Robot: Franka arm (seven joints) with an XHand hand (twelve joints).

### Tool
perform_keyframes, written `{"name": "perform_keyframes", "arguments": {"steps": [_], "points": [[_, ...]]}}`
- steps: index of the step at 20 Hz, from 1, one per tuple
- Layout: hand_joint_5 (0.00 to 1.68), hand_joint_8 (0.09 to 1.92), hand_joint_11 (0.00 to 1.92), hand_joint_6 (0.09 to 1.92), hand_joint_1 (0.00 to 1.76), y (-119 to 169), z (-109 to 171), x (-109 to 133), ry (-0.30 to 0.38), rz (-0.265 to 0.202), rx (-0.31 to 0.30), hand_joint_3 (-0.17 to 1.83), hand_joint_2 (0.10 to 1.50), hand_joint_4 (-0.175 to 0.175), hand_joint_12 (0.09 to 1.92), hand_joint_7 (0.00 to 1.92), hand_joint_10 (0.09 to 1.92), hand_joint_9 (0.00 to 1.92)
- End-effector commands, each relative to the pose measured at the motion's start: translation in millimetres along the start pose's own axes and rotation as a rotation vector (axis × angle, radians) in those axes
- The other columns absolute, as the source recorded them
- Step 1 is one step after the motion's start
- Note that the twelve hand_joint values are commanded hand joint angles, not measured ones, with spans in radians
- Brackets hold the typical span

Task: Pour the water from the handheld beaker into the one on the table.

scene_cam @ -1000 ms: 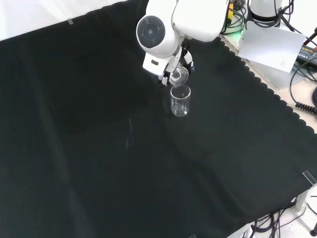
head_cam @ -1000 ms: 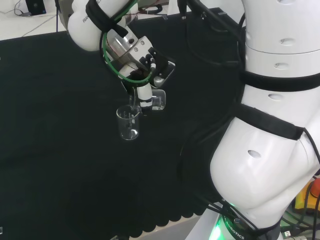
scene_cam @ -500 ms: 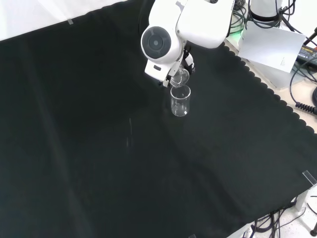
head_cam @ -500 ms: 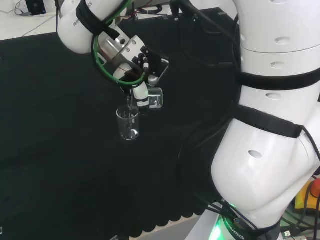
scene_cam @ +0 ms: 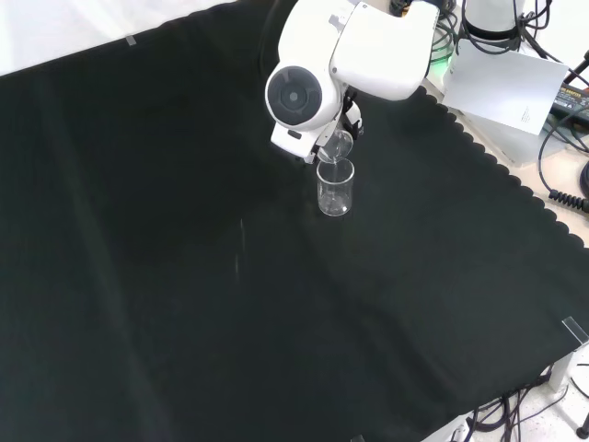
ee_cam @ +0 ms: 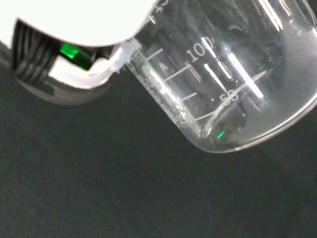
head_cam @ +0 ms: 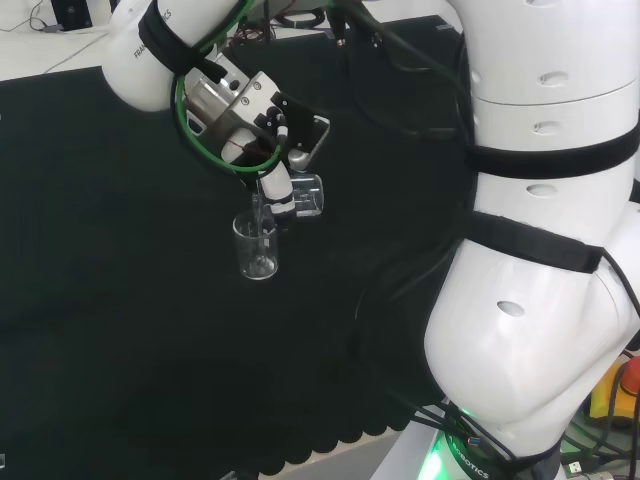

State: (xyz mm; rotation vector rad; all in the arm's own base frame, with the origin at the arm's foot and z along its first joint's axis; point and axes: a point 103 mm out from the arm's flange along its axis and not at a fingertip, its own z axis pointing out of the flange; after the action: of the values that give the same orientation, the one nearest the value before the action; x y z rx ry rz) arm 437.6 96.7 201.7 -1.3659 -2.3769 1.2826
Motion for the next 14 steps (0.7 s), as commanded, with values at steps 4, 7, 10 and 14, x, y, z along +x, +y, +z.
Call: {"name": "perform_keyframes", "arguments": {"steps": [4,7,10,14], "points": [[1.52,0.09,1.55,0.14,1.33,-0.5,-4.9,4.0,-0.038,0.012,0.011,0.65,0.59,-0.175,0.5,1.62,0.09,1.83],[1.52,0.09,1.55,0.14,1.33,-1.3,-7.3,4.5,-0.045,0.021,0.018,0.65,0.59,-0.175,0.5,1.62,0.09,1.83],[1.52,0.09,1.55,0.14,1.33,-1.7,-9.4,5.2,-0.051,0.029,0.028,0.65,0.59,-0.175,0.5,1.62,0.09,1.83],[1.52,0.09,1.55,0.14,1.33,-2.1,-10.4,6.0,-0.066,0.037,0.046,0.64,0.59,-0.175,0.49,1.62,0.09,1.83]]}}
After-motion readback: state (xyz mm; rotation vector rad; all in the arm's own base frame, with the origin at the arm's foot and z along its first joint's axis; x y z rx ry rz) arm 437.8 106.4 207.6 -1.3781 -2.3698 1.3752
